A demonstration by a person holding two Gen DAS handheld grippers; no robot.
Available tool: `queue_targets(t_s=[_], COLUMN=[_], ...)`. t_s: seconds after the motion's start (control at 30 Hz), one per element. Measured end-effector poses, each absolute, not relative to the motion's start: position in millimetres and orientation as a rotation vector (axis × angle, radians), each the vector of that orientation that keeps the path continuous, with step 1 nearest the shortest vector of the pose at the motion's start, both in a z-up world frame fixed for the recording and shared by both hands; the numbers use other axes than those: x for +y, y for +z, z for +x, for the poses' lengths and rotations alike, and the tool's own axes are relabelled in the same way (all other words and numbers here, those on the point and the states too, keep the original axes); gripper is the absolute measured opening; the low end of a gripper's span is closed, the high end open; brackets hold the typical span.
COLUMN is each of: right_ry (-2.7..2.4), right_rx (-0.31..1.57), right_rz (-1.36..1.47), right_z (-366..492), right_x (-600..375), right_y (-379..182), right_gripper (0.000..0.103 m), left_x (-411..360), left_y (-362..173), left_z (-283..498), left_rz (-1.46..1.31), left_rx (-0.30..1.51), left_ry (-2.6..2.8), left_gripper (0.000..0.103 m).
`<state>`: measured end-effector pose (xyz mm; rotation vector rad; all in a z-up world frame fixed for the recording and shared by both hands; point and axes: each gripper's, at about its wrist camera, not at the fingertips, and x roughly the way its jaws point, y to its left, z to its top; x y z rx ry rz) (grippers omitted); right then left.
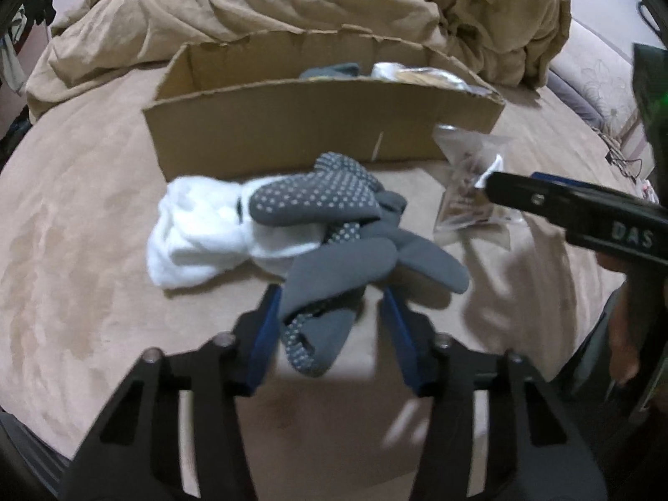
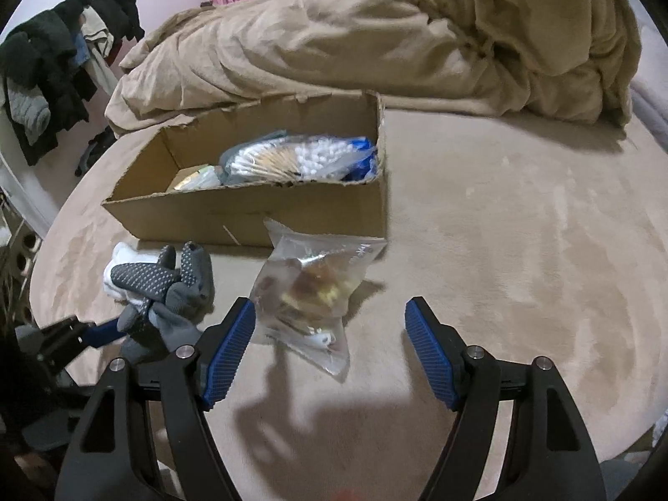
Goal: Organize objects
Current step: 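Grasp the dotted grey glove with the left tool while the right tool grasps the snack bag, then lower the glove and snack bag into the box and open both tools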
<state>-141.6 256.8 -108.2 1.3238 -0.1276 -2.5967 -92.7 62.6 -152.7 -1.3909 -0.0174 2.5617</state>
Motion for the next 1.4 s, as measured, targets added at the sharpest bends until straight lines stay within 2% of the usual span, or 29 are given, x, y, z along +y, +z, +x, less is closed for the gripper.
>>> queue_targets(t_s=[0.07,0.13,0.23,0.3,0.33,0.47,0.97,1.4], right_ry=[-2.588,-2.559,-2.528,-2.515,-2.505,-2.507,-2.556,-2.522], right_rx=[-0.148,-0.168,-0.220,-0.212,-0.197,-0.148,-0.108,-0.055], right_rz=[1.330,1.348,1.366,1.366,1.366,1.344,1.251,1.190], right_z=[-145.6,-151.1,-155.4,-155.2,-154.3,-147.3,-102.8,-61.7], right_x=[255.3,252.6,252.5,250.2,248.2,245.0,251.4,228.7], right_y=[-111.3,-117.1,-121.8,-121.6,-121.4,-116.7,-67.3,-21.7], right_gripper=[0.086,0.086,0.085,0.073,0.060,0.055,0.053,0.053], left_x=[64.2,64.6,64.2,63.2,63.8,66.5,63.7,21.8], left_y=[-153.1,-153.2,-150.2,-147.4,-146.6,-141.1,-86.5,-48.4], left_z=[-92.0,-90.8,-88.9,-87.3,-87.3,-83.4,-53.1,-20.6], left_rz=[-1.378,-1.370,-1.352,-1.338,-1.333,-1.311,-1.186,-1.158], left_rx=[-0.012,-0.018,-0.023,-0.032,-0.035,-0.043,-0.092,-0.167], left_ry=[2.554,2.537,2.535,2.540,2.539,2.531,2.565,2.650], left_gripper=[0.039,0.029,0.026,0.024,0.024,0.022,0.020,0.020])
